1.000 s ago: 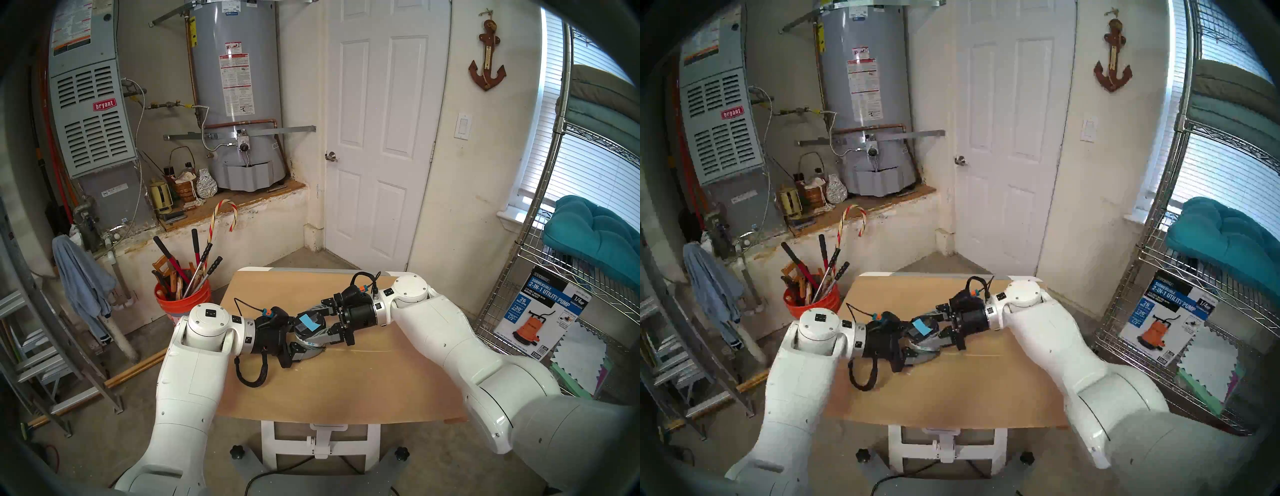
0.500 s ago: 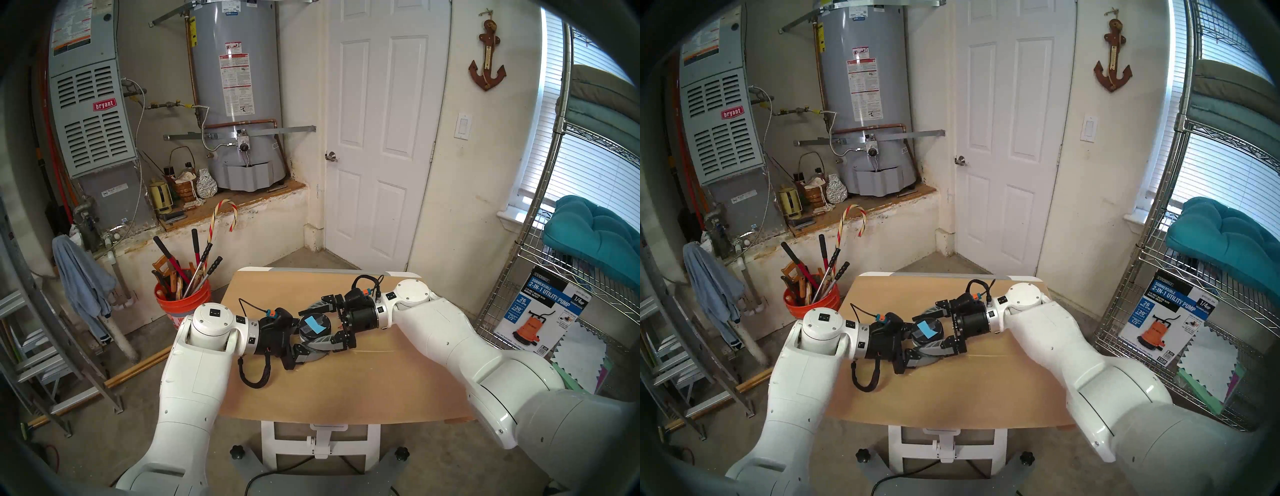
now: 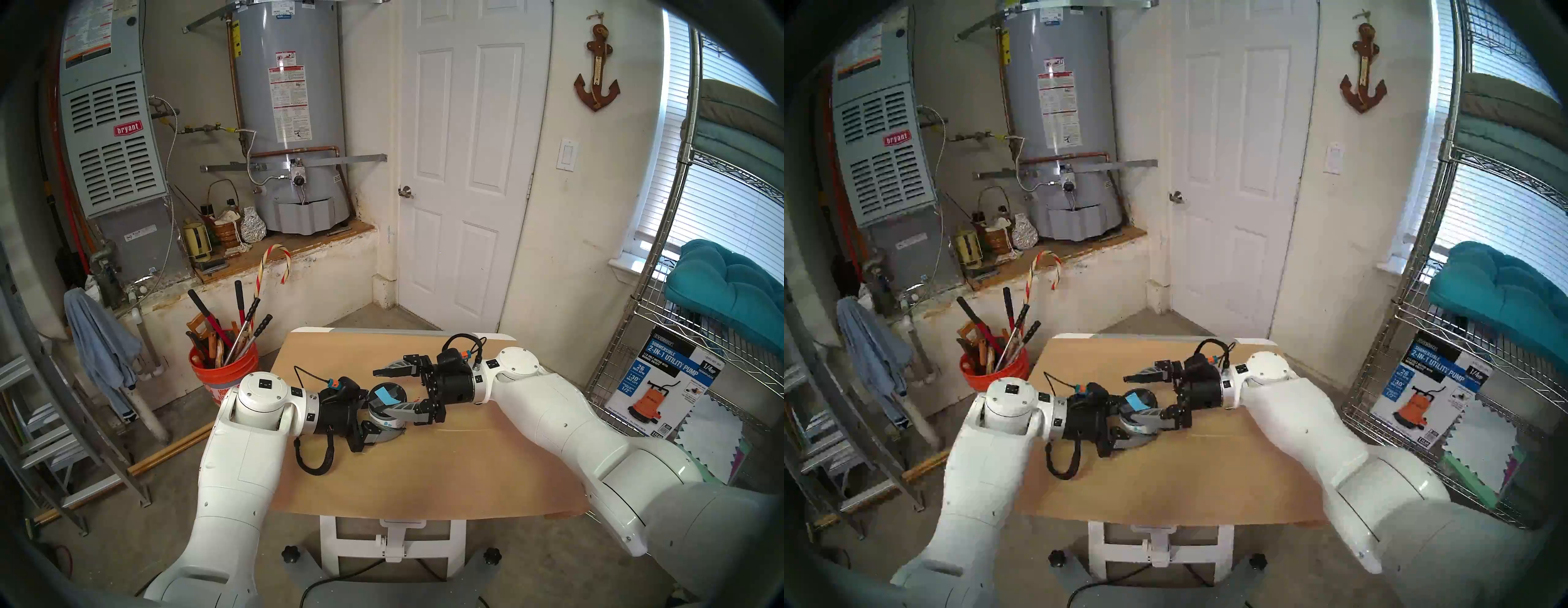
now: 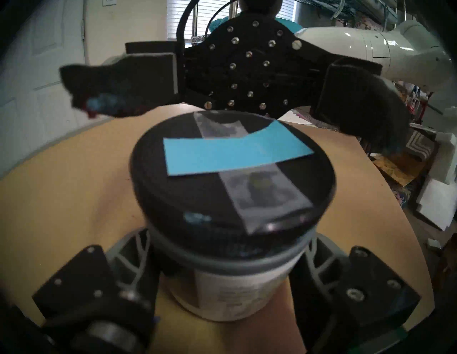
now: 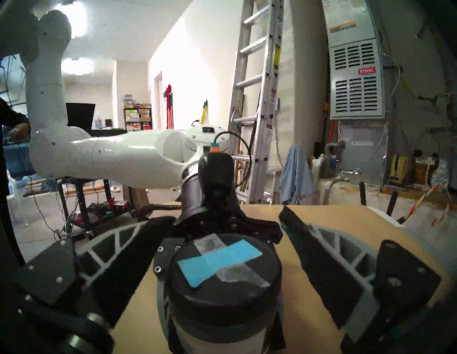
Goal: Open paint jar
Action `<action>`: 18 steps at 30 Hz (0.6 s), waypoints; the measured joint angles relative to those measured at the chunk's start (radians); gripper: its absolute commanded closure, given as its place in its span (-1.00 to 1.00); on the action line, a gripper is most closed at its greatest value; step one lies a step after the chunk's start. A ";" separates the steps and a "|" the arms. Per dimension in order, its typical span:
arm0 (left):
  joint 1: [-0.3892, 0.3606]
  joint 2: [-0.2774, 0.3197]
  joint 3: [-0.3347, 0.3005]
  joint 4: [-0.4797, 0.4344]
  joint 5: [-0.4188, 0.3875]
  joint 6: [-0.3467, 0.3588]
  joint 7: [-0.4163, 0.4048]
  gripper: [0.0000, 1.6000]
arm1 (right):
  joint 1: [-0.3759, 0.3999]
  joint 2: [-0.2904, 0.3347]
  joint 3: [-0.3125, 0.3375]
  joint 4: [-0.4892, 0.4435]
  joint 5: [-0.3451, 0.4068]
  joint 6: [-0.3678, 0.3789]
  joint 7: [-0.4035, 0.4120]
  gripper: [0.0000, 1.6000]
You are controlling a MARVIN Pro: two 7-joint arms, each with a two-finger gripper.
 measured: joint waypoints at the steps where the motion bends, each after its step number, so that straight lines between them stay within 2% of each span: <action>1: 0.001 -0.001 0.000 -0.001 0.002 -0.002 0.004 1.00 | -0.008 0.002 0.008 -0.010 0.004 -0.003 -0.012 -1.00; 7: 0.008 -0.009 -0.003 -0.010 0.009 -0.013 0.018 1.00 | -0.087 0.005 0.058 -0.096 0.032 -0.031 -0.118 -1.00; 18: 0.011 -0.015 -0.010 -0.014 0.015 -0.016 0.020 1.00 | -0.228 0.006 0.086 -0.238 0.051 -0.044 -0.228 -1.00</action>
